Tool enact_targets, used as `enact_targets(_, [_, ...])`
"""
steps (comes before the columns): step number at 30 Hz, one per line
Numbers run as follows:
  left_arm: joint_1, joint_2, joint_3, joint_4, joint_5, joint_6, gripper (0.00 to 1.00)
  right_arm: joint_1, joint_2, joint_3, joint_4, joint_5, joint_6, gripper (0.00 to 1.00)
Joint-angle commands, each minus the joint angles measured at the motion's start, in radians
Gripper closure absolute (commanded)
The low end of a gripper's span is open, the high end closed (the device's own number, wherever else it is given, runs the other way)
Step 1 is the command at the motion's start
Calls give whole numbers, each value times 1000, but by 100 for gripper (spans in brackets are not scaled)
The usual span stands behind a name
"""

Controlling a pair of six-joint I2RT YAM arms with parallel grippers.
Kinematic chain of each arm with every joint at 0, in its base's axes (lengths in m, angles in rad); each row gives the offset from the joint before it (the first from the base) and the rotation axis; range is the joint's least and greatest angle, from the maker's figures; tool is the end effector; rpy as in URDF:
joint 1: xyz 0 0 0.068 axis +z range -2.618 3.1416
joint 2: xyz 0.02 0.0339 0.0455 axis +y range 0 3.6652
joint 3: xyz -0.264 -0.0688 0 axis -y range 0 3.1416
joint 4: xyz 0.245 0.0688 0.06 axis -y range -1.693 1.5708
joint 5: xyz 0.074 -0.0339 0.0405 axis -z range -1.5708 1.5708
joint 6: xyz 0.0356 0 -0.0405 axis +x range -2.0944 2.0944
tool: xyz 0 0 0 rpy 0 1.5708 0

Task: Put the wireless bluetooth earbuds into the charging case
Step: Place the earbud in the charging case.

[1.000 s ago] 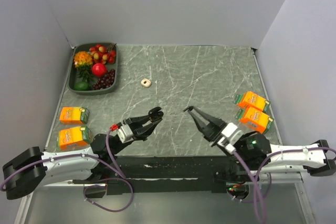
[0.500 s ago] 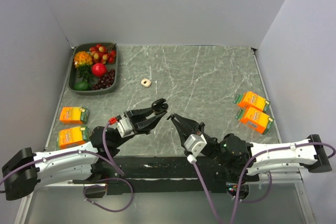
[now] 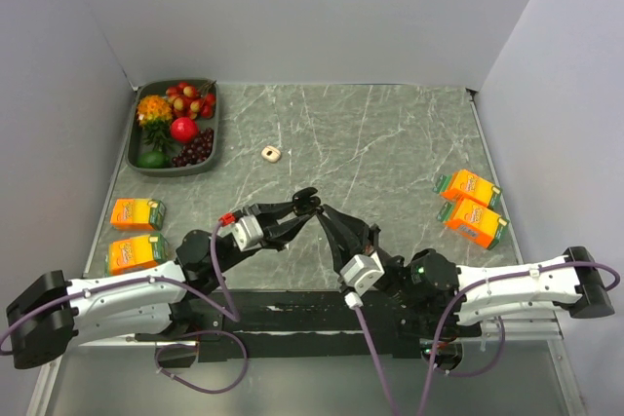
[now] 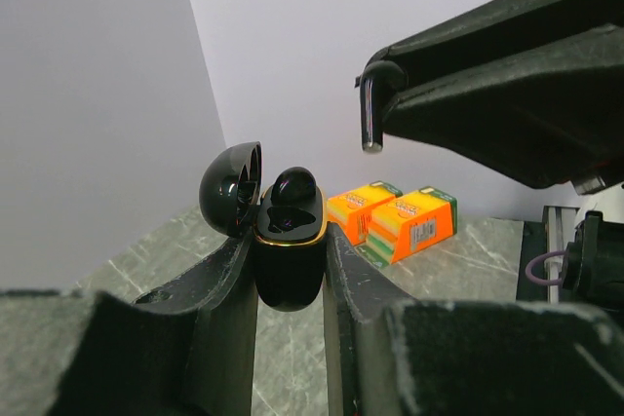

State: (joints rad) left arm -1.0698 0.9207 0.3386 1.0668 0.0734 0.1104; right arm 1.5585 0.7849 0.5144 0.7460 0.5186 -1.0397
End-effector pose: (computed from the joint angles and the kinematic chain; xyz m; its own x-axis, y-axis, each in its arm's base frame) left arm 0.0912 -0.1721 0.2901 0.3222 -0.3597 -0.8757 0.8757 0.4646 0.1314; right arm 0.0198 0.1784 0.3405 0.7470 -0.1573 -0.6459 -0.4323 0.6233 -0.6517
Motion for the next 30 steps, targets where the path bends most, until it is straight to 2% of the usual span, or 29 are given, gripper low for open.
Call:
enact_targets(1, [4, 10, 62, -16, -6, -18, 99, 6, 14, -8, 73, 4, -42, 100])
enact_targets(11, [4, 21, 68, -31, 11, -28, 99, 8, 48, 1, 26, 0, -45, 100])
enact_targets(30, [-10, 10, 45, -36, -1, -20, 99, -18, 85, 18, 47, 21, -79, 100])
